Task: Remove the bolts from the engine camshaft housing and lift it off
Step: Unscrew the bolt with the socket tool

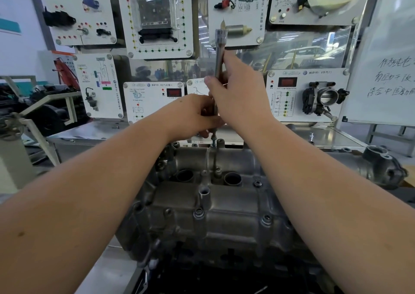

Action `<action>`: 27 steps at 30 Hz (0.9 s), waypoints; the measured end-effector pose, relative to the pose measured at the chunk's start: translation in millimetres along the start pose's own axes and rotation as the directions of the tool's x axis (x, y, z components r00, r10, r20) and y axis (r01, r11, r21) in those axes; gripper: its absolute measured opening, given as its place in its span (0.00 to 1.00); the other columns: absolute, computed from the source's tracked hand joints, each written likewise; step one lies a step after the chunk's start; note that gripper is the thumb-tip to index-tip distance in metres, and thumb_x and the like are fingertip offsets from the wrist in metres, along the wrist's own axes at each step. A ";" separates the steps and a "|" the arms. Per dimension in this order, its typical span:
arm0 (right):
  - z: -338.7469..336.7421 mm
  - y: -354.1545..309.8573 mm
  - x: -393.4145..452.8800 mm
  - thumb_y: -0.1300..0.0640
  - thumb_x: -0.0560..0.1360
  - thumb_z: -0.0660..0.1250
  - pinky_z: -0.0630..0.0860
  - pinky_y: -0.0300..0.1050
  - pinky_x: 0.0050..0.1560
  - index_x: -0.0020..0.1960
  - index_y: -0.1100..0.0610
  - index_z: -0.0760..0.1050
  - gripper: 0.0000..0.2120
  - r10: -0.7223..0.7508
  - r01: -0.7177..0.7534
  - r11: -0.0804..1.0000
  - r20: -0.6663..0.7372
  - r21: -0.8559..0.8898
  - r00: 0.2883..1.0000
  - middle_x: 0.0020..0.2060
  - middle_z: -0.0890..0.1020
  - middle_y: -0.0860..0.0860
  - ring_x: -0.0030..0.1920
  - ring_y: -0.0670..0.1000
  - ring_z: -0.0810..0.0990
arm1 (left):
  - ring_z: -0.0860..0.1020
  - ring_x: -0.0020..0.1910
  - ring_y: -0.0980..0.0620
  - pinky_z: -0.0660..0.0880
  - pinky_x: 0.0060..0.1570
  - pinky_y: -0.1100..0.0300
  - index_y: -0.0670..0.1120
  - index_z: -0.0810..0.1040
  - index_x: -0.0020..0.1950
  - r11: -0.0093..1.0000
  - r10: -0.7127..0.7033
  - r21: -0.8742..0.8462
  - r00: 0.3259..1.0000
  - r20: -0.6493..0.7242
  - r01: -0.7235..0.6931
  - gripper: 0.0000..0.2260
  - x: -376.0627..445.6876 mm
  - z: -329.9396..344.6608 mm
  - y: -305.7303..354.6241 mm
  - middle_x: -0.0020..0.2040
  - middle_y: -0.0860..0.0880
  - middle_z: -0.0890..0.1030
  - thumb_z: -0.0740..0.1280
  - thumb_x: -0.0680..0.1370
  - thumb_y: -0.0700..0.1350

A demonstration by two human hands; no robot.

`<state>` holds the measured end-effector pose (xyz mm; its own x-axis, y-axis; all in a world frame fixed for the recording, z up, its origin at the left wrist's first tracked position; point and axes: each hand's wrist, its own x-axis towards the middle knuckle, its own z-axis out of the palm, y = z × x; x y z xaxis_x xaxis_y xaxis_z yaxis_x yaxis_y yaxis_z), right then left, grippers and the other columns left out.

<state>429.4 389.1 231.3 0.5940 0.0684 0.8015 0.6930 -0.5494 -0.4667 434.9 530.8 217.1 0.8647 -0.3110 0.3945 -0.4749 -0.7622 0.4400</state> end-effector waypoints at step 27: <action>-0.4 -2.6 -0.7 0.55 0.81 0.64 0.69 0.34 0.34 0.58 0.57 0.72 0.07 -0.006 0.008 0.998 0.027 -0.069 1.000 0.35 0.77 0.46 0.39 0.48 0.77 | 0.84 0.39 0.60 0.80 0.43 0.62 0.52 0.81 0.54 1.000 -0.015 -0.026 1.000 0.004 0.015 0.06 -2.3 -0.5 1.7 0.45 0.54 0.86 0.68 0.80 0.52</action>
<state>427.0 390.1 232.1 0.6003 0.0944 0.7942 0.6680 -0.6051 -0.4331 432.1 530.5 217.4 0.8723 -0.3019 0.3845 -0.4660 -0.7515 0.4671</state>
